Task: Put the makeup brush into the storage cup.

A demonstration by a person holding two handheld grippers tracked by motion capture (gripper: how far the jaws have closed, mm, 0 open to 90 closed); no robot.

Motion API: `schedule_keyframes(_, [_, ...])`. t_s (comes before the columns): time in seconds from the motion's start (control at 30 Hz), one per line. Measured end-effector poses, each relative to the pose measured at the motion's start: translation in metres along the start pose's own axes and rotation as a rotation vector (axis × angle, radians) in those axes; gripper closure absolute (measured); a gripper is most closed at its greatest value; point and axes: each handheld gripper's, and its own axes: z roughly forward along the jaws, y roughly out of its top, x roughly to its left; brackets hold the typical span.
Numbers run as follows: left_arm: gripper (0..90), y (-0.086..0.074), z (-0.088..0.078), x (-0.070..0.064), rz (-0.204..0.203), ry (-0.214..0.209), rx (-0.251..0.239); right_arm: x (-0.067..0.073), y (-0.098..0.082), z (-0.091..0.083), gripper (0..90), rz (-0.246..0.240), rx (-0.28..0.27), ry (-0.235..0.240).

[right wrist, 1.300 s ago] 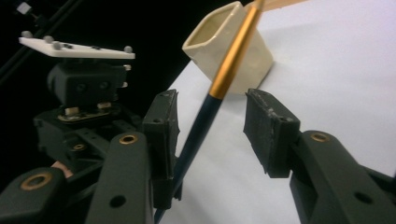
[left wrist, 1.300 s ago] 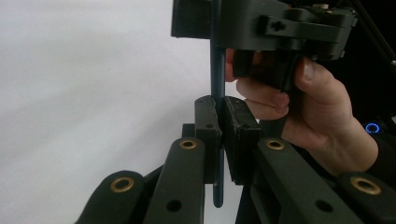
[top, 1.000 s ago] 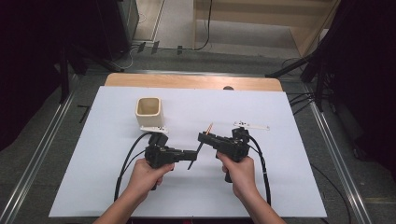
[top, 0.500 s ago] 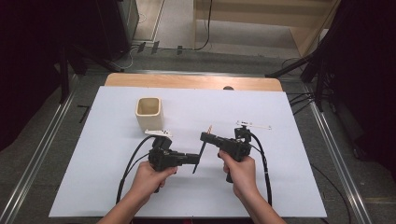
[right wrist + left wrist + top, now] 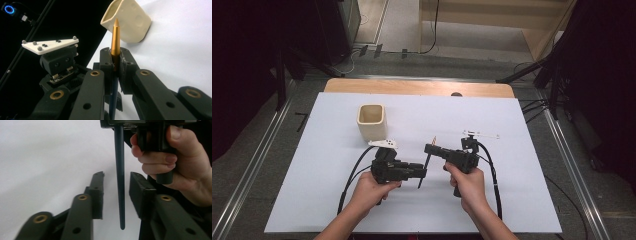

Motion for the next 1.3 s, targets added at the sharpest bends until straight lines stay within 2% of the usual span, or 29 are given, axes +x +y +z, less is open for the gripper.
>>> schedule_keyframes(0.03, [59.9, 0.000, 0.000, 0.000, -0.001, -0.005, 0.009, 0.000, 0.000, 0.000, 83.6, 0.000, 0.000, 0.000])
schedule_keyframes(0.17, [49.5, 0.000, 0.003, 0.001, 0.007, -0.023, 0.027, -0.001, 0.000, 0.001, 83.6, -0.010, 0.016, 0.005])
schedule_keyframes(0.2, [46.4, 0.001, 0.004, 0.002, 0.020, -0.039, 0.036, -0.001, 0.000, 0.001, 83.7, -0.011, 0.018, 0.005])
schedule_keyframes(0.23, [42.7, 0.001, 0.004, 0.002, 0.020, -0.039, 0.036, 0.000, -0.001, 0.001, 83.7, -0.013, 0.021, 0.008])
schedule_keyframes(0.27, [42.7, 0.001, 0.004, 0.002, 0.027, -0.037, 0.034, 0.000, -0.001, 0.001, 83.7, -0.013, 0.021, 0.008])
schedule_keyframes(0.33, [34.0, 0.002, 0.005, 0.003, 0.044, -0.054, 0.032, -0.001, -0.001, 0.002, 83.6, -0.024, 0.030, 0.012])
schedule_keyframes(0.47, [32.2, 0.005, 0.005, 0.006, 0.023, -0.046, 0.023, 0.000, -0.001, 0.003, 83.6, -0.036, 0.040, 0.019])
schedule_keyframes(0.5, [32.2, 0.006, 0.005, 0.007, 0.018, -0.060, 0.035, 0.000, -0.001, 0.003, 83.6, -0.040, 0.044, 0.022])
schedule_keyframes(0.63, [32.1, 0.010, 0.006, 0.007, 0.041, -0.107, 0.060, 0.001, -0.001, 0.005, 83.6, -0.060, 0.064, 0.038])
schedule_keyframes(0.73, [32.3, 0.013, 0.007, 0.006, 0.056, -0.113, 0.069, 0.001, -0.001, 0.006, 83.6, -0.070, 0.071, 0.046])
schedule_keyframes(0.8, [38.8, 0.014, 0.007, 0.006, 0.069, -0.110, 0.069, 0.001, -0.001, 0.008, 83.6, -0.084, 0.083, 0.059])
schedule_keyframes(0.9, [48.9, 0.014, 0.007, 0.008, 0.053, -0.111, 0.084, 0.002, -0.001, 0.008, 83.6, -0.105, 0.093, 0.076])
schedule_keyframes(0.93, [48.9, 0.014, 0.007, 0.008, 0.051, -0.116, 0.090, 0.002, -0.001, 0.008, 83.6, -0.105, 0.093, 0.076])
schedule_keyframes(0.97, [55.8, 0.014, 0.007, 0.008, 0.053, -0.114, 0.094, 0.002, -0.001, 0.009, 83.6, -0.122, 0.095, 0.089])
schedule_keyframes(1.0, [58.4, 0.014, 0.007, 0.009, 0.037, -0.125, 0.104, 0.002, -0.001, 0.009, 83.6, -0.127, 0.096, 0.092])
schedule_keyframes(1.07, [62.2, 0.015, 0.006, 0.009, 0.036, -0.125, 0.101, 0.002, -0.001, 0.009, 83.6, -0.134, 0.097, 0.096])
schedule_keyframes(1.17, [67.5, 0.016, 0.002, 0.010, 0.013, -0.143, 0.067, 0.002, 0.000, 0.008, 83.6, -0.141, 0.103, 0.101])
schedule_keyframes(1.3, [72.9, 0.016, 0.000, 0.010, 0.009, -0.143, 0.053, 0.002, -0.001, 0.008, 83.6, -0.145, 0.100, 0.106])
